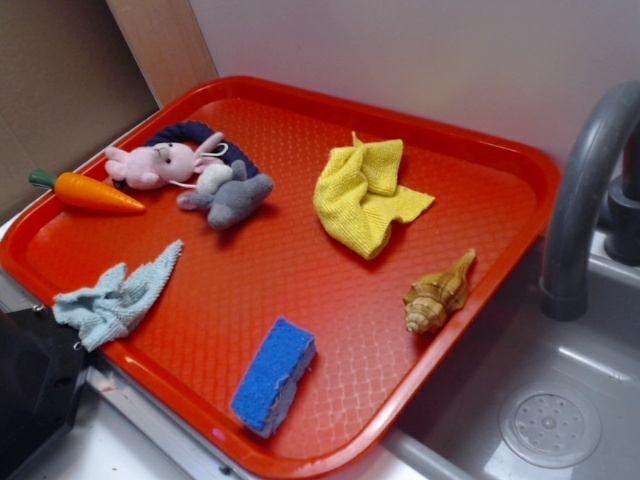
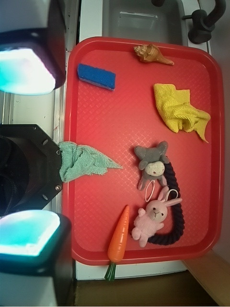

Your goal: Grab the yellow cloth.

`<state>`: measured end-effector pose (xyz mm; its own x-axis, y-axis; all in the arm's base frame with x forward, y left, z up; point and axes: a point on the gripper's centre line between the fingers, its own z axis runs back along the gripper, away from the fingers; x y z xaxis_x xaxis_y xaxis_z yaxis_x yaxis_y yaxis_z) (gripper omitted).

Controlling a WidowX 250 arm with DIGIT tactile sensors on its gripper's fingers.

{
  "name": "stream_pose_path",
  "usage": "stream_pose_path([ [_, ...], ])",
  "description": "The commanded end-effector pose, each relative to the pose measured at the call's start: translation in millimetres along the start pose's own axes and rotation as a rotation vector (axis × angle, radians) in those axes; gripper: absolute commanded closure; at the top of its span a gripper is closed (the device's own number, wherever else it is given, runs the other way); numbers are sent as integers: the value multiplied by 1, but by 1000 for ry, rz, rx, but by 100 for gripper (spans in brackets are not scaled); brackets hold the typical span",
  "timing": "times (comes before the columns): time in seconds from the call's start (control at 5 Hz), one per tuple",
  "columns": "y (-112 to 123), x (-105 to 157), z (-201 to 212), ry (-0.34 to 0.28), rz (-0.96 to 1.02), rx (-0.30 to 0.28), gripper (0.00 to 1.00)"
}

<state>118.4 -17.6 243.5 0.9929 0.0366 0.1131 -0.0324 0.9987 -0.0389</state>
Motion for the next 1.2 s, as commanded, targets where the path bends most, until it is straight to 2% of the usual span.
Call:
stream_pose_path([
  [0.0, 0, 0, 0, 0, 0, 0, 0],
  [0.2, -16, 45, -45, 112, -160, 13, 0],
  [0.4, -26, 97, -68, -2, 85, 28, 0],
  [0.6, -24, 122, -88, -150, 285, -127, 0],
  [1.0, -24, 122, -88, -150, 285, -127, 0],
])
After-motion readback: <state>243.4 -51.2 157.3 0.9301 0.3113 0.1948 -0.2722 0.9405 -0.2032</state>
